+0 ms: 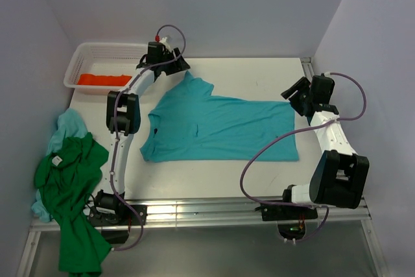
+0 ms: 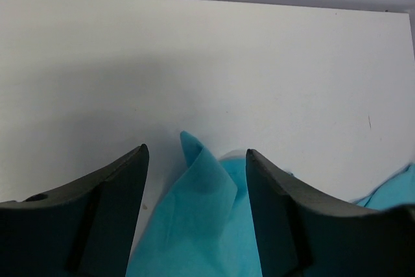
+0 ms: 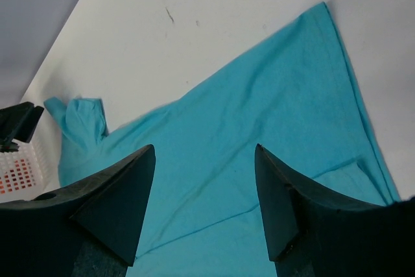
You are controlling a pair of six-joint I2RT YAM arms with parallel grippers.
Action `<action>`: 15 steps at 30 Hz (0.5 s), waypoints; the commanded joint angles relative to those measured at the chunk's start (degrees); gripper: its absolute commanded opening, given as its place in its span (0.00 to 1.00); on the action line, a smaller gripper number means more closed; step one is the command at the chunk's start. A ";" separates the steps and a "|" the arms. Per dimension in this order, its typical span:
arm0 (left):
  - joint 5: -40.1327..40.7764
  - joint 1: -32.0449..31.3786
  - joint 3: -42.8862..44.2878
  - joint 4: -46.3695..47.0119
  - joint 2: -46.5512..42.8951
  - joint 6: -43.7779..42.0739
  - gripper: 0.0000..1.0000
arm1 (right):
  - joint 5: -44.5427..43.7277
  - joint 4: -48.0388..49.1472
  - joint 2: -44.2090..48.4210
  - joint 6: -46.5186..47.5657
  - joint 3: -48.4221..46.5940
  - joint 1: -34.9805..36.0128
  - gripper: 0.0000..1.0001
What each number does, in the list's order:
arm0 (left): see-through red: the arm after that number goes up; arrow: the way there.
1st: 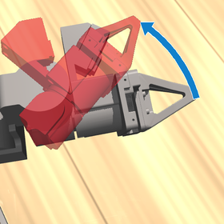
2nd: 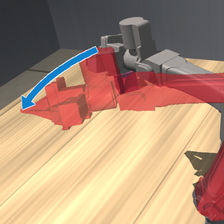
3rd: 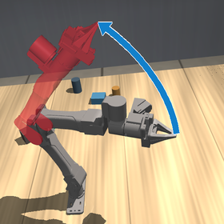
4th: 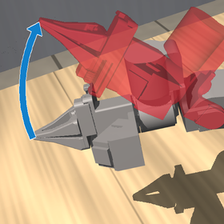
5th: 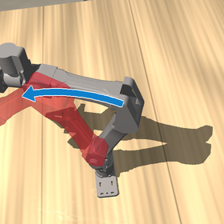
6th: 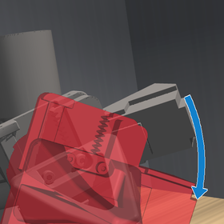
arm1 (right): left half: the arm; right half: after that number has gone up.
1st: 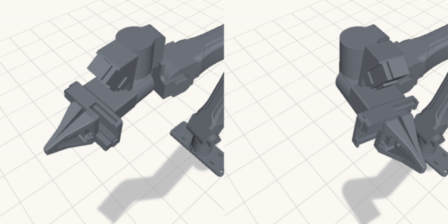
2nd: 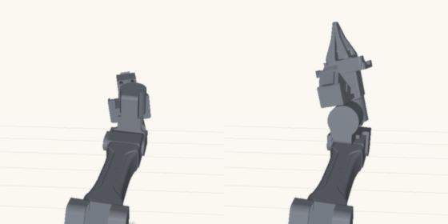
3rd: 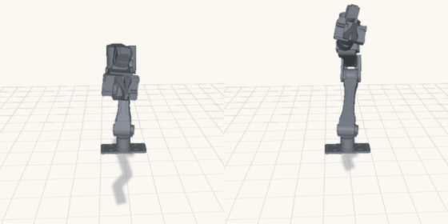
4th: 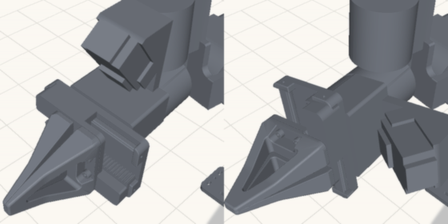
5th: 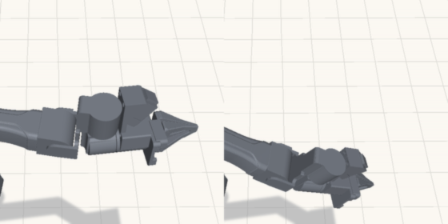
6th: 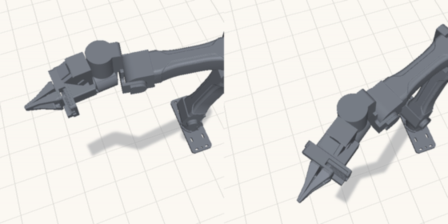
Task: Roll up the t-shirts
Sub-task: Fold the tshirt
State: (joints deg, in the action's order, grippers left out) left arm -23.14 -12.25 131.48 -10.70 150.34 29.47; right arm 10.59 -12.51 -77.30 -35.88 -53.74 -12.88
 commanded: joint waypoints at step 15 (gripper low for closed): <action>-7.52 -1.11 2.39 7.87 3.65 4.01 0.00 | 0.05 1.98 -1.97 0.55 -1.28 0.32 0.62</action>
State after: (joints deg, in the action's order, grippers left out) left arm -26.39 -12.82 133.36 -9.47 154.58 32.64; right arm 11.29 -12.16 -78.00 -35.90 -53.74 -12.88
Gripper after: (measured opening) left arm 0.083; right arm 0.632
